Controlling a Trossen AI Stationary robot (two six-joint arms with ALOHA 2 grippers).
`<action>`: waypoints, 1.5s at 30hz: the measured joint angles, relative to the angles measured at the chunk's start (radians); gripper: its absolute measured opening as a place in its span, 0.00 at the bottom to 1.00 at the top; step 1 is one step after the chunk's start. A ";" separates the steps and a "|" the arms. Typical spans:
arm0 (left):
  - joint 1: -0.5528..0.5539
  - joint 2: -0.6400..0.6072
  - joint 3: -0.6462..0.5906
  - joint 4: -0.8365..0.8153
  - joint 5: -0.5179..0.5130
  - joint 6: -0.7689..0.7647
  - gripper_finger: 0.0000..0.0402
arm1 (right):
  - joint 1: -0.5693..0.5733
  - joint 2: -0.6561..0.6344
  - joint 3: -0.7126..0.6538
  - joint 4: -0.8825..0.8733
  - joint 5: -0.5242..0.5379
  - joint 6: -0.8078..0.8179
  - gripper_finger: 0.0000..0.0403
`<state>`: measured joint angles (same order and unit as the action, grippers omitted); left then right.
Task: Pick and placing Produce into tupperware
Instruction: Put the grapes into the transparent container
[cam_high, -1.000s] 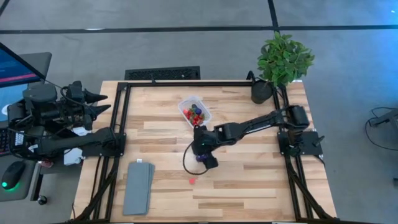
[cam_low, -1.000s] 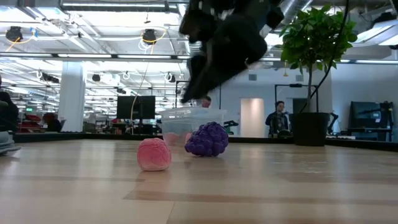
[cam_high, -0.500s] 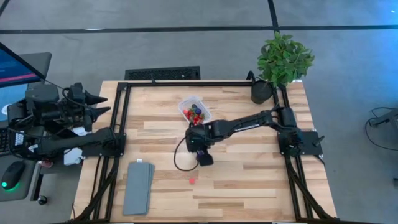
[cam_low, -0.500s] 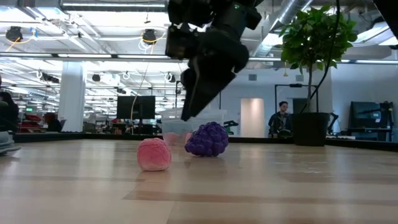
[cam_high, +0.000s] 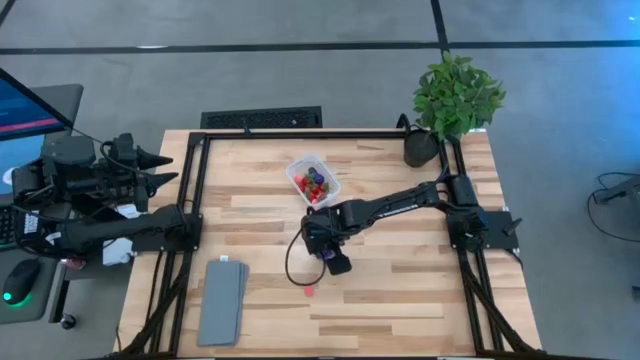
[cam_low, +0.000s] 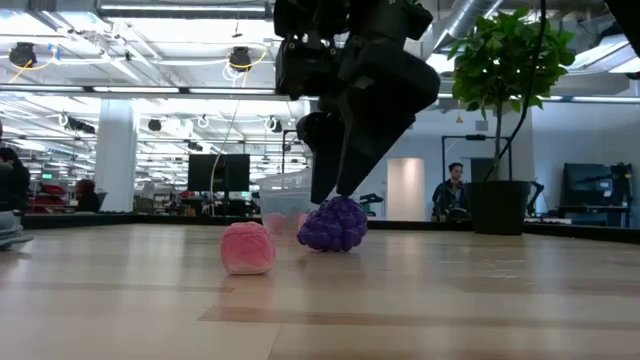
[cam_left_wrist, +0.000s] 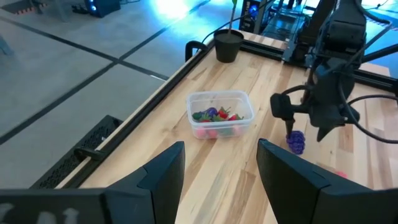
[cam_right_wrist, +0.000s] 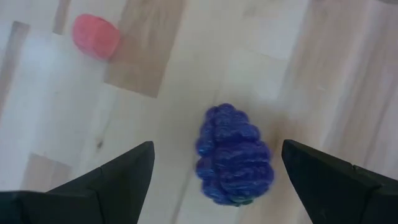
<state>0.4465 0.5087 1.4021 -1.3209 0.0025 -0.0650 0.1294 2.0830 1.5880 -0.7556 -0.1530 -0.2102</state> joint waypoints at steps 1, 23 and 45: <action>0.000 0.000 0.000 0.000 0.000 0.000 0.47 | -0.002 0.000 -0.003 0.001 0.001 0.000 0.93; 0.000 0.000 0.000 0.002 -0.001 0.000 0.47 | -0.023 0.000 -0.006 0.010 0.023 -0.009 0.93; 0.000 0.000 0.000 0.001 0.000 -0.002 0.47 | -0.019 0.085 -0.006 0.012 -0.001 0.053 0.90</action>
<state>0.4464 0.5083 1.4021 -1.3196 0.0029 -0.0666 0.1107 2.1677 1.5817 -0.7438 -0.1537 -0.1570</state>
